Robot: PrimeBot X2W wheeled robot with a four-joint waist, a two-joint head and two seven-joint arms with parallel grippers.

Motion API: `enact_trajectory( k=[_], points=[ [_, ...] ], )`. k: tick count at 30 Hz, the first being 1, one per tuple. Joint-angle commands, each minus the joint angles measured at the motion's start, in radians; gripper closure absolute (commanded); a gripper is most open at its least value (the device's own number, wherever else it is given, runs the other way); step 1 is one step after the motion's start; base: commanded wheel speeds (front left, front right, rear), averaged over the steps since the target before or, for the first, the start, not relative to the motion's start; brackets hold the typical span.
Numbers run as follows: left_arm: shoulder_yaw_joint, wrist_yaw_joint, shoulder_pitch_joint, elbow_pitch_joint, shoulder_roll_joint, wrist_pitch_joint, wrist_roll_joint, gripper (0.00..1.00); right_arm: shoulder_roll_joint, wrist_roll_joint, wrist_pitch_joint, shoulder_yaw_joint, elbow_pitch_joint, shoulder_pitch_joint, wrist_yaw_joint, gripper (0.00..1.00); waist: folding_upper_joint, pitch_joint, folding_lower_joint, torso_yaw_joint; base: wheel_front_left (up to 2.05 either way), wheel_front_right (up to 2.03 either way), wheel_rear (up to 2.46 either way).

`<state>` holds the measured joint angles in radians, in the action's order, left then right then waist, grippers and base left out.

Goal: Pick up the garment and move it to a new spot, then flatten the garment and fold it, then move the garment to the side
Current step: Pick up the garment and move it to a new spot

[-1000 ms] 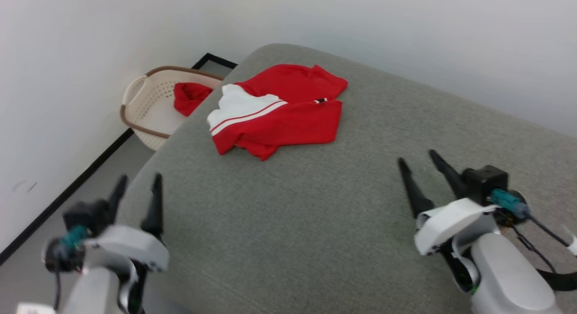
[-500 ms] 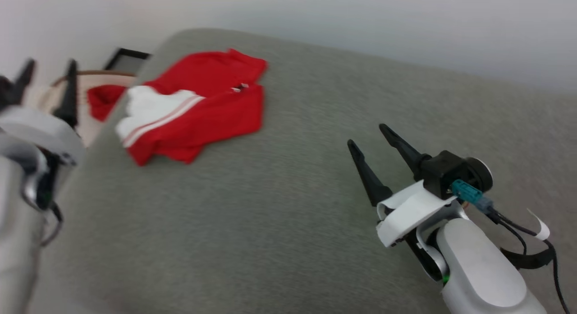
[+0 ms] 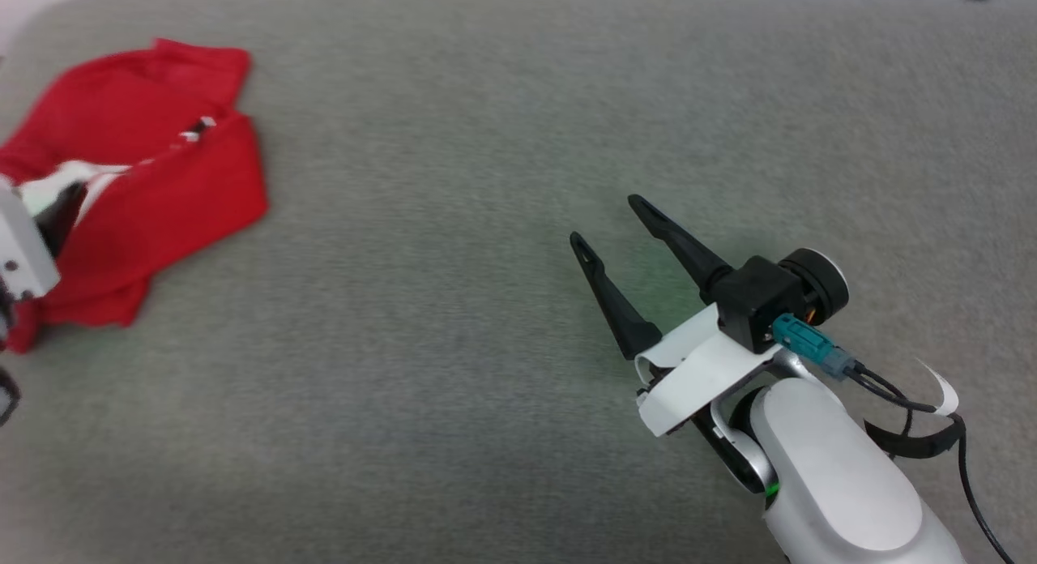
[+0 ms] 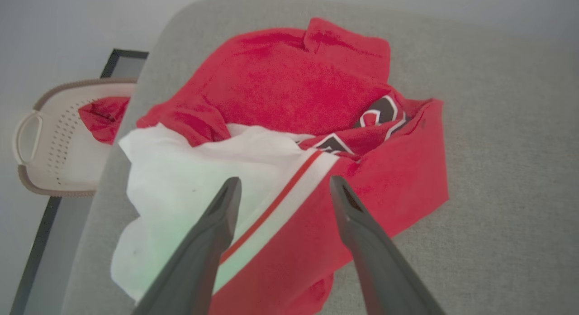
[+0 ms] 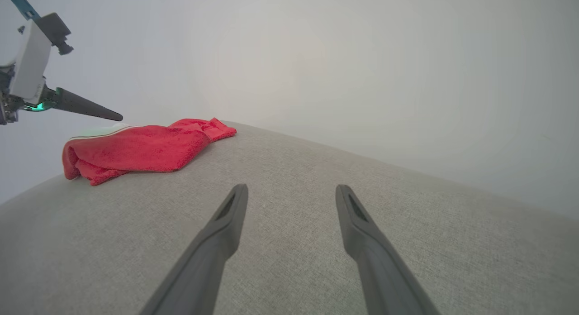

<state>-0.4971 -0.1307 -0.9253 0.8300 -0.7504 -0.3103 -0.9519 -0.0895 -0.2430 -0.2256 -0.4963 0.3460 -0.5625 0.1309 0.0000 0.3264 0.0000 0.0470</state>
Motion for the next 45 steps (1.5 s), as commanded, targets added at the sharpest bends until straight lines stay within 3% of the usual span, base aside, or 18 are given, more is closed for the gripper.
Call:
enact_trajectory(
  k=[1, 8, 19, 20, 21, 22, 23, 30, 40, 45],
  points=[
    [-0.019, 0.0, -0.003, 0.005, -0.023, -0.043, -0.036, 0.0, 0.005, 0.008, 0.006, -0.011, -0.015, -0.013, 0.0, 0.0, 0.0, 0.092, 0.0, -0.098, 0.0, 0.0, 0.0],
    [-0.057, 0.0, 0.039, 0.045, -0.084, -0.119, -0.179, 0.0, 0.011, 0.041, 0.045, -0.001, -0.095, -0.007, 0.0, 0.0, 0.0, 0.162, 0.0, -0.154, 0.0, 0.0, 0.0],
    [-0.155, 0.002, 0.104, 0.056, -0.041, -0.199, -0.297, 0.0, 0.019, 0.091, 0.108, 0.016, -0.205, 0.033, 0.0, 0.0, 0.0, 0.203, 0.0, -0.161, 0.0, 0.0, 0.0],
    [-0.163, 0.002, 0.103, 0.052, -0.037, -0.2, -0.304, 0.09, 0.02, 0.092, 0.111, 0.015, -0.211, 0.034, 0.0, 0.0, 0.0, 0.204, 0.0, -0.16, 0.0, 0.0, 0.0],
    [-0.169, 0.002, 0.1, 0.043, -0.035, -0.191, -0.309, 0.51, 0.02, 0.095, 0.117, 0.016, -0.217, 0.035, 0.0, 0.0, 0.0, 0.206, 0.0, -0.159, 0.0, 0.0, 0.0],
    [-0.17, 0.002, 0.094, 0.035, -0.035, -0.174, -0.315, 0.85, 0.02, 0.097, 0.12, 0.018, -0.222, 0.036, 0.0, 0.0, 0.0, 0.207, 0.0, -0.158, 0.0, 0.0, 0.0],
    [-0.174, 0.001, 0.087, 0.026, -0.036, -0.158, -0.319, 1.0, 0.02, 0.098, 0.124, 0.019, -0.227, 0.037, 0.0, 0.0, 0.0, 0.206, 0.0, -0.157, 0.0, 0.0, 0.0],
    [-0.198, 0.0, 0.056, 0.022, -0.063, -0.033, -0.306, 1.0, 0.014, 0.091, 0.125, 0.025, -0.23, 0.048, 0.0, 0.0, 0.0, 0.165, 0.0, -0.138, 0.0, 0.0, 0.0],
    [-0.254, -0.001, -0.031, -0.013, -0.11, 0.218, -0.254, 1.0, -0.003, 0.042, 0.094, 0.06, -0.197, 0.1, 0.0, 0.0, 0.0, 0.027, 0.0, -0.091, 0.0, 0.0, 0.0],
    [-0.306, -0.001, -0.067, -0.074, -0.103, 0.334, -0.211, 1.0, -0.008, 0.024, 0.075, 0.096, -0.187, 0.144, 0.0, 0.0, 0.0, -0.025, 0.0, -0.09, 0.0, 0.0, 0.0]
  ],
)
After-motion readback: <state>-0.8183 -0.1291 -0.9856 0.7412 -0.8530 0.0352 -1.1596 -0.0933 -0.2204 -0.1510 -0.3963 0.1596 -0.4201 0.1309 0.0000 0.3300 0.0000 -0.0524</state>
